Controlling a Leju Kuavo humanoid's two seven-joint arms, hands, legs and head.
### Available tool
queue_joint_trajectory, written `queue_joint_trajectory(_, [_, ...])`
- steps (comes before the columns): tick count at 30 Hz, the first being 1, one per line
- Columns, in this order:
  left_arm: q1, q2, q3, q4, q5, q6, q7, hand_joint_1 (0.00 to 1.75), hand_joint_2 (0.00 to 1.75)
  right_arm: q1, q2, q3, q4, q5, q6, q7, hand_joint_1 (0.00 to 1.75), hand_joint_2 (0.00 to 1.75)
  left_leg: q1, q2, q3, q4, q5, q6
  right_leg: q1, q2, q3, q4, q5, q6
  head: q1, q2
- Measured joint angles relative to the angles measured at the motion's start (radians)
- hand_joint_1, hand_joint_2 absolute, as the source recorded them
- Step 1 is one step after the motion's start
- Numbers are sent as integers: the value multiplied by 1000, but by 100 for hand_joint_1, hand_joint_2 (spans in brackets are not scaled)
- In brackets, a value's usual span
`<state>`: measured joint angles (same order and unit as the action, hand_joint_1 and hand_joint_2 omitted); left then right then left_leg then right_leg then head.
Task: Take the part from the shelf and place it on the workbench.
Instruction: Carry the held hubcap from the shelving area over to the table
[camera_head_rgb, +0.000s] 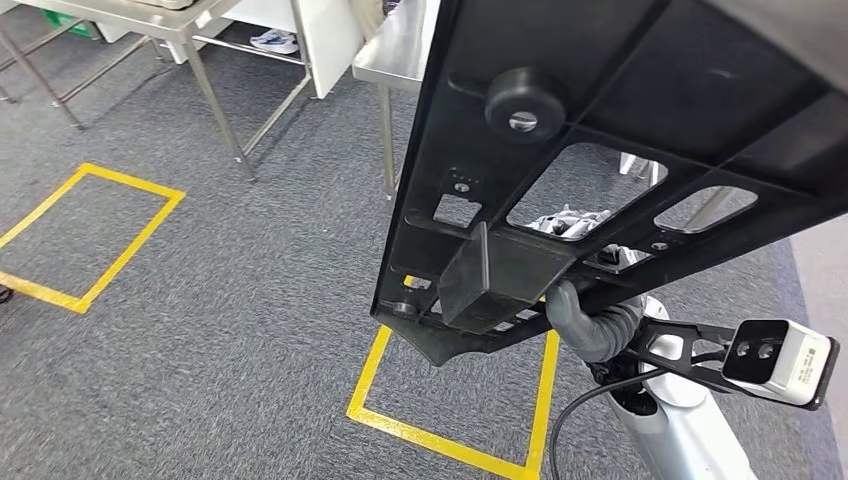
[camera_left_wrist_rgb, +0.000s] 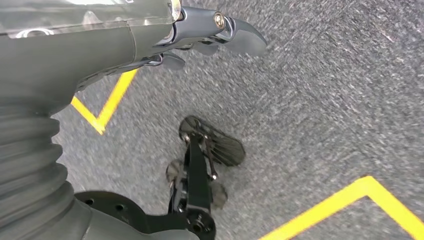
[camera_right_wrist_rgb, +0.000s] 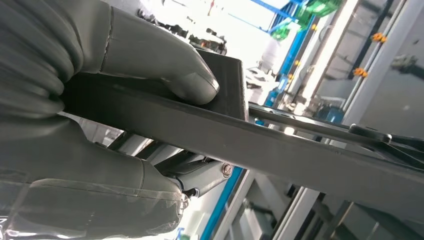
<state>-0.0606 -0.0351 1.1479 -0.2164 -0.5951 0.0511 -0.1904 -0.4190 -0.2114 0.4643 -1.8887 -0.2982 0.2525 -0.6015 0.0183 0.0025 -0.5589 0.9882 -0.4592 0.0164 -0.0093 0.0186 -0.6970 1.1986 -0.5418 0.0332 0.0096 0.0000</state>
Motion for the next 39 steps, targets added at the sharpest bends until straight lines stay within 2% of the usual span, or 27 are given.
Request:
queue_joint_trajectory(1, [1, 0, 0, 0, 0, 0, 0, 0, 175, 2, 0, 0, 2, 0, 0, 0, 175, 175, 0, 11, 0, 0, -1, 0, -3, -6, -31, 62, -22, 4, 0, 0])
queue_joint_trajectory(2, [2, 0, 0, 0, -1, 1, 2, 0, 175, 3, 0, 0, 3, 0, 0, 0, 175, 175, 0, 22, 0, 1, -2, -1, -5, -9, -47, 96, -27, 7, 0, 0])
queue_joint_trajectory(3, [2, -1, 0, 0, -3, 3, 5, 0, 175, 5, -1, 0, 5, 0, 1, 0, 175, 175, 0, 33, 1, 1, -4, -2, -7, -12, -43, 87, -12, 8, 0, 0])
queue_joint_trajectory(4, [2, -1, 0, 0, -5, 6, 8, 0, 175, 5, -1, 0, 6, 0, 1, 0, 175, 175, 0, 43, 3, 1, -6, -4, -9, -19, -16, 35, 19, 9, 0, 0])
queue_joint_trajectory(6, [1, -3, 0, 0, -9, 10, 14, 0, 175, 5, -3, 0, 6, 0, 2, 0, 175, 175, -3, 60, 10, 3, -13, -13, -5, -58, 64, -115, 80, 3, 0, 0])
queue_joint_trajectory(7, [0, -3, 0, 0, -10, 12, 16, 0, 175, 5, -4, -1, 6, 0, 2, 0, 175, 175, -6, 67, 13, 4, -16, -18, -2, -72, 91, -167, 96, -3, -1, 0])
queue_joint_trajectory(9, [0, -3, 0, 0, -10, 13, 18, 0, 175, 5, -5, -1, 6, -1, 3, -1, 175, 175, -11, 75, 16, 6, -21, -26, 4, -82, 104, -197, 99, -13, -2, 0])
queue_joint_trajectory(12, [-1, -3, 0, 0, -10, 13, 18, 0, 175, 5, -5, -1, 6, -1, 3, -1, 175, 175, -11, 80, 17, 6, -21, -28, 4, -75, 102, -196, 99, -16, -3, 0])
queue_joint_trajectory(13, [-1, -3, 0, 0, -10, 13, 18, 0, 175, 5, -5, -1, 6, -2, 4, -1, 175, 175, -10, 85, 18, 5, -22, -31, 6, -70, 101, -196, 98, -19, -3, 0])
queue_joint_trajectory(14, [-2, -3, 0, 0, -10, 13, 17, 0, 175, 3, -7, -3, 6, -4, 9, -2, 175, 175, -8, 77, 16, 19, -34, -37, 4, -59, 104, -199, 100, -26, -4, 0])
queue_joint_trajectory(16, [-3, -4, 0, 0, -8, 14, 16, 0, 175, -2, -10, -6, 8, -11, 19, -3, 175, 175, -3, 46, -18, 107, -89, -50, 1, -32, 109, -207, 104, -42, -8, 0])
queue_joint_trajectory(17, [-3, -5, 0, 0, -6, 14, 15, 0, 175, -5, -11, -7, 10, -15, 25, -3, 175, 175, -1, 24, -53, 183, -127, -54, -1, -18, 112, -211, 106, -48, -11, 0])
queue_joint_trajectory(18, [-2, -5, 0, 0, -5, 15, 15, 0, 175, -7, -11, -7, 12, -16, 27, -1, 175, 175, -1, 14, -89, 253, -152, -55, 1, -8, 112, -210, 106, -50, -13, 0])
queue_joint_trajectory(19, [0, -5, 0, 0, -4, 15, 15, 0, 175, -7, -11, -7, 14, -17, 27, 1, 175, 175, -1, 9, -116, 300, -160, -55, 2, 1, 112, -209, 105, -52, -13, 0])
queue_joint_trajectory(20, [1, -5, 0, 0, -3, 14, 14, 0, 175, -7, -10, -6, 16, -15, 25, 3, 175, 175, -1, 7, -124, 305, -146, -53, 4, 10, 113, -207, 104, -53, -13, 0])
queue_joint_trajectory(21, [1, -5, 0, 0, -5, 12, 13, 0, 175, -7, -10, -5, 17, -10, 20, 4, 175, 175, -2, 7, -112, 266, -112, -49, 6, 17, 115, -205, 102, -53, -14, 0])
queue_joint_trajectory(23, [0, -4, 0, 0, -8, 5, 8, 0, 175, -7, -10, -2, 18, 5, 7, 1, 175, 175, -4, 0, -55, 124, -34, -37, 10, 28, 119, -202, 98, -51, -13, 0])
queue_joint_trajectory(24, [-1, -3, 0, 0, -11, 1, 6, 0, 175, -6, -9, -1, 18, 14, 3, -3, 175, 175, -6, -3, -31, 66, -12, -31, 12, 32, 119, -201, 96, -48, -13, 0])
queue_joint_trajectory(26, [-3, -1, 0, 0, -14, -4, 4, 0, 175, -4, -6, 1, 18, 29, -1, -12, 175, 175, -11, -9, -14, 20, -5, -22, 13, 36, 117, -200, 95, -38, -13, 0])
queue_joint_trajectory(29, [-3, -2, 0, 0, -22, -9, 0, 0, 175, -1, -2, 1, 17, 40, -1, -19, 175, 175, -8, -5, -8, 7, 1, -7, 9, 28, 113, -189, 84, -21, -12, 0])
queue_joint_trajectory(31, [-3, -2, 0, 0, -28, -14, -3, 0, 175, -1, 0, 1, 17, 44, -1, -22, 175, 175, -4, 0, -3, -2, 6, 2, 7, 9, 79, -113, 38, -11, -8, 0])
queue_joint_trajectory(33, [-2, -2, 0, 0, -33, -17, -4, 0, 175, 2, 5, 1, 17, 47, -1, -23, 175, 175, -5, 4, -3, -2, 5, 6, 1, -3, 12, 22, -23, -3, -5, 0])
queue_joint_trajectory(34, [-1, -2, 0, 0, -36, -18, -4, 0, 175, 4, 7, 0, 17, 50, -1, -23, 175, 175, -5, 5, -3, -1, 4, 5, -2, -6, -14, 71, -36, 1, -5, 0])
queue_joint_trajectory(35, [-1, -2, 0, 0, -39, -18, -4, 0, 175, 6, 9, 0, 17, 53, -1, -23, 175, 175, -5, 6, -2, 0, 2, 5, -6, -7, -24, 86, -30, 4, -5, 0])
queue_joint_trajectory(36, [-1, -2, 0, 0, -40, -18, -4, 0, 175, 6, 11, 0, 17, 55, -1, -23, 175, 175, -5, 7, -1, 2, 0, 3, -9, -9, -12, 58, -4, 6, -5, 0])
queue_joint_trajectory(38, [-1, -2, 0, 0, -42, -19, -4, 0, 175, 3, 13, 0, 16, 58, -2, -18, 175, 175, -5, 7, 4, 5, -6, -4, -12, -21, 53, -79, 65, 4, -5, 0])
queue_joint_trajectory(39, [-2, -2, 0, 0, -42, -19, -3, 0, 175, 0, 15, -1, 14, 58, -2, -15, 175, 175, -7, 8, 5, 8, -10, -9, -11, -26, 81, -140, 87, 0, -5, 0])
